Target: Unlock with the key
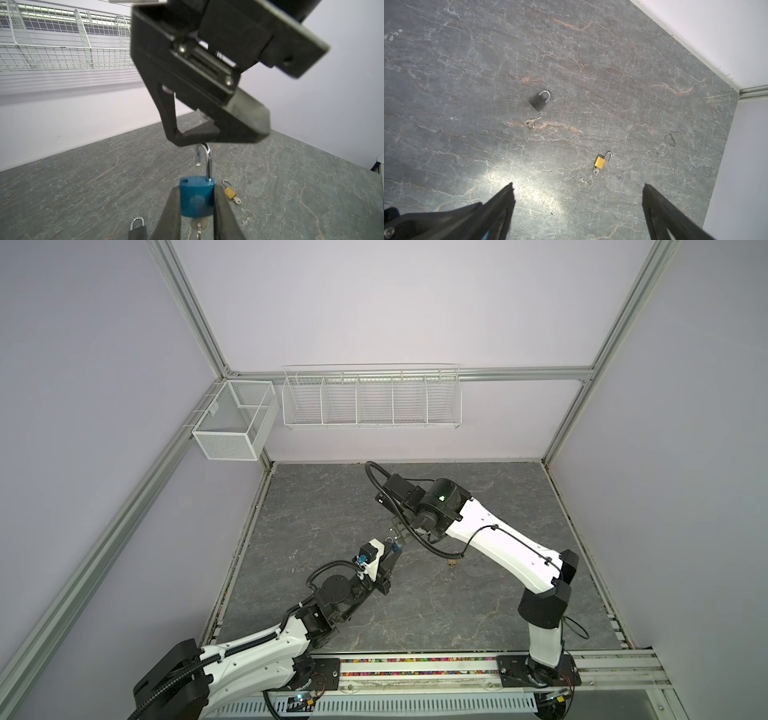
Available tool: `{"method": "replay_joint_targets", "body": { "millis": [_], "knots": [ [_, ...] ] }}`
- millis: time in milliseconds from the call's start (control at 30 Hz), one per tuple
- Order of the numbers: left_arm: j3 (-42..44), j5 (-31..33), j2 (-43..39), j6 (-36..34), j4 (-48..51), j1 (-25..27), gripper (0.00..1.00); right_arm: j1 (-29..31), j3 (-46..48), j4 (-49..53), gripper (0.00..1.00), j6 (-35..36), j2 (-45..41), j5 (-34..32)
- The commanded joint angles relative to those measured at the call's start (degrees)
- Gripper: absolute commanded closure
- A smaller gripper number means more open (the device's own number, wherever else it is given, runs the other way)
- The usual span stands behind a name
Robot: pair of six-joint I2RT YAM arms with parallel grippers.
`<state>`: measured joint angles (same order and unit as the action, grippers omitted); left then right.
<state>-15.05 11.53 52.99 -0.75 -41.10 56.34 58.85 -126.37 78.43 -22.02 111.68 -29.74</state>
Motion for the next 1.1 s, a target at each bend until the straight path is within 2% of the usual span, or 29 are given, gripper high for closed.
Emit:
{"method": "replay_joint_targets", "body": {
  "millis": [0,267,600,733,867,1067],
  "knots": [
    [-1.1,0.0,0.7,-1.1,-3.2,0.4,1.00,-0.3,0.5,-0.2,0.03,1.4,0.5,0.9],
    [-0.9,0.9,0.6,-0.9,-3.7,0.4,1.00,-0.7,0.8,2.9,0.03,1.2,-0.3,-2.3],
    [-0.9,1.1,0.1,-1.1,-3.5,0.4,1.00,-1.6,4.5,0.1,0.03,2.4,-4.2,3.7],
    [-1.5,1.1,0.7,-1.0,-3.1,0.4,1.00,-1.6,6.0,0.5,0.03,1.1,-6.1,0.2],
    [-1.8,0.7,1.2,-0.3,-3.6,0.4,1.00,-1.6,7.1,-0.2,0.03,0.7,-8.1,-0.5],
    [-2.3,1.8,1.0,0.1,-1.8,0.4,1.00,0.7,10.0,-6.6,0.03,4.4,-11.7,7.2]
  ]
}}
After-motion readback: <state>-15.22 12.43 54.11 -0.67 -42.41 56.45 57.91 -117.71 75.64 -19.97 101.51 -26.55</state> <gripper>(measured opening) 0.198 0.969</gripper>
